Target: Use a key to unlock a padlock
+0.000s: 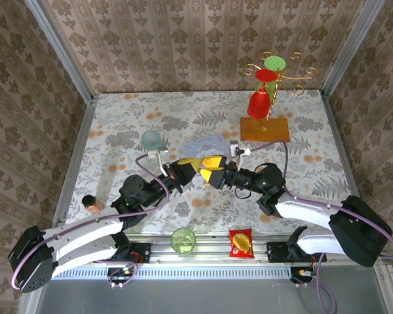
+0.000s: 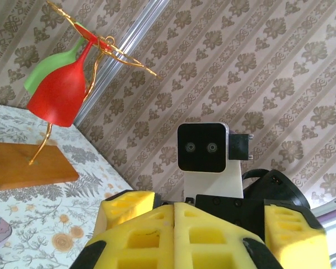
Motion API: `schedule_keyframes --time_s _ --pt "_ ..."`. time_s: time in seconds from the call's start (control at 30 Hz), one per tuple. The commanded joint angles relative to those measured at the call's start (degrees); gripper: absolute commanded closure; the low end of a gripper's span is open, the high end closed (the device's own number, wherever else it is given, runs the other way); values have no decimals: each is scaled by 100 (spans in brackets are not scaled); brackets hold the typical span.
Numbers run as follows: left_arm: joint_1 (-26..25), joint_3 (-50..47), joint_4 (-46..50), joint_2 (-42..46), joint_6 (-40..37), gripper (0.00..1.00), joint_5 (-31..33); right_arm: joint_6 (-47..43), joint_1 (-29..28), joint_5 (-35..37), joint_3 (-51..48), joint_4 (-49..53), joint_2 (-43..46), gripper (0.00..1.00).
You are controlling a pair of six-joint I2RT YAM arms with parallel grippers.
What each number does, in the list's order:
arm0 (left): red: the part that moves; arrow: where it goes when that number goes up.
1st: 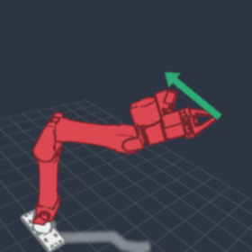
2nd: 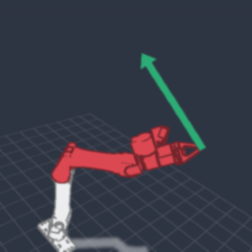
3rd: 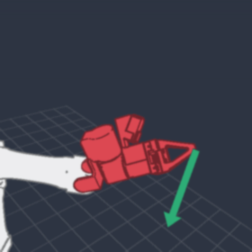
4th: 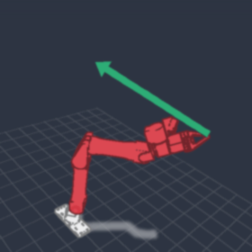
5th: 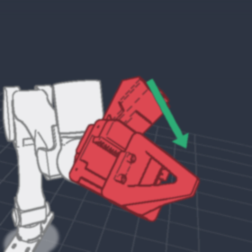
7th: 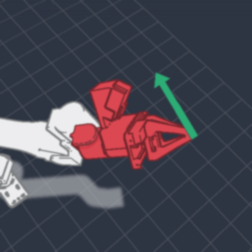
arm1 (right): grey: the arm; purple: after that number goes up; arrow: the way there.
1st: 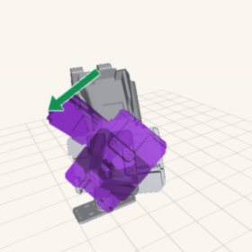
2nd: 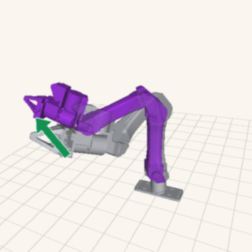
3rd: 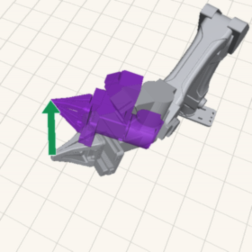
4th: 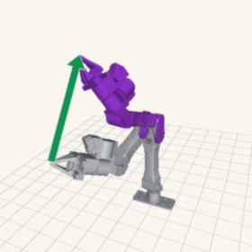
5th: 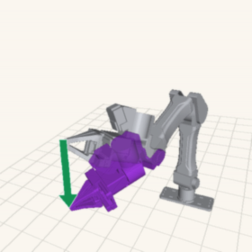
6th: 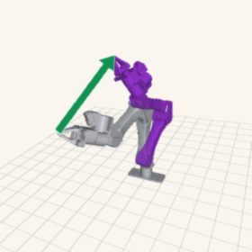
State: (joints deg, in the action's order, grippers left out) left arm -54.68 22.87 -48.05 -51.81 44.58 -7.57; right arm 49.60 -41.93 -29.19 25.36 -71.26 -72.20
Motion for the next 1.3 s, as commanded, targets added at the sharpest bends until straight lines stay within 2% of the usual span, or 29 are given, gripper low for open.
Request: schedule_keyframes --time_s 0.0,0.1,0.2,0.43,0.6,0.87,1.07,1.17,1.27 --pt "45 -70 -637 -33 191 100 37 18 -91 -220 249 -415 -159 25" --pt "84 -107 -690 11 224 100 68 0 -87 -224 208 -407 -123 32" --pt "102 -125 -746 39 236 100 89 7 -93 -235 194 -412 -133 44" --pt "132 -132 -939 -20 258 100 98 48 -163 -315 279 -423 -230 61" --pt "175 -99 -972 -77 278 100 28 64 -192 -298 324 -431 -320 63" --pt "196 -123 -1039 -167 364 100 -7 50 -246 -228 386 -437 -373 58" --pt "211 -160 -1130 -202 397 100 19 15 -245 -236 362 -428 -338 66" --pt "218 -160 -1137 -227 413 100 -12 -30 -238 -184 295 -424 -288 81" --pt "220 -194 -1111 -242 412 100 -24 -51 -238 -202 244 -415 -252 84"
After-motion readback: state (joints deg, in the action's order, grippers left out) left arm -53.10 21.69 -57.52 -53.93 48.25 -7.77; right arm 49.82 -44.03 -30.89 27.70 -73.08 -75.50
